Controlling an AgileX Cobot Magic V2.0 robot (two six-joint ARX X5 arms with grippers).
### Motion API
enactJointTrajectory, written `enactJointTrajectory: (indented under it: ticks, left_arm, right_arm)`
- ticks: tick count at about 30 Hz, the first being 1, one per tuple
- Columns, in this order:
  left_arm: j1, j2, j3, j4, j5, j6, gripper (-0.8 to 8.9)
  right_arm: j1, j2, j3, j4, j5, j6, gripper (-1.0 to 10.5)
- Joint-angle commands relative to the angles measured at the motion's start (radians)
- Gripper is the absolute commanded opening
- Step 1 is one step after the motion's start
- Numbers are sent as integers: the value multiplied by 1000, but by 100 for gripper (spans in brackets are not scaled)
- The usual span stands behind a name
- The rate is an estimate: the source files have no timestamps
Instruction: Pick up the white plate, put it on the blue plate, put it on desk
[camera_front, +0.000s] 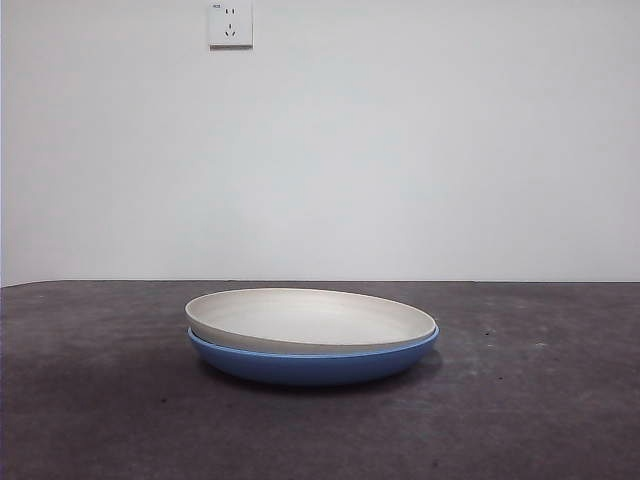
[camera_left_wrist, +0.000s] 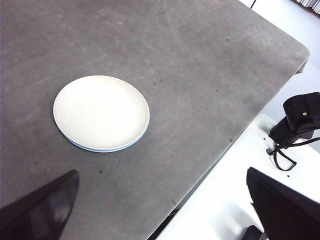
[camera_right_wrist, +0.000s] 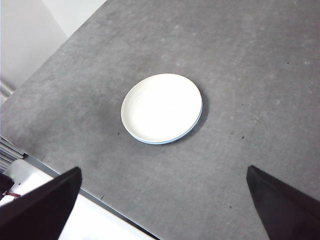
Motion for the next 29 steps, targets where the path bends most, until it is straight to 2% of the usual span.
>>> enactJointTrajectory:
  ticks: [1,3,4,5,7,29]
  left_arm:
    - [-7,6,14,6,-2,-7,531]
    - [-7,6,14,-3,-2,-7,516]
    - [-7,6,14,-10,-2,-6,474]
    - [-7,6,14,-18,-2,-6,386]
    - [-7,6,14,-38,-2,-2,16]
    - [11,4,7,-34,-5,-3,25]
  right_arm:
    - [9,8,16,-69,-3,13,581]
    - [9,9,16,-69,-2,13,577]
    - [9,9,16,-69,-2,13,533]
    - [9,9,16,-69,-3,13,416]
    - [9,9,15,-69,0,12,25]
    - [9,9,16,-31,4,10,34]
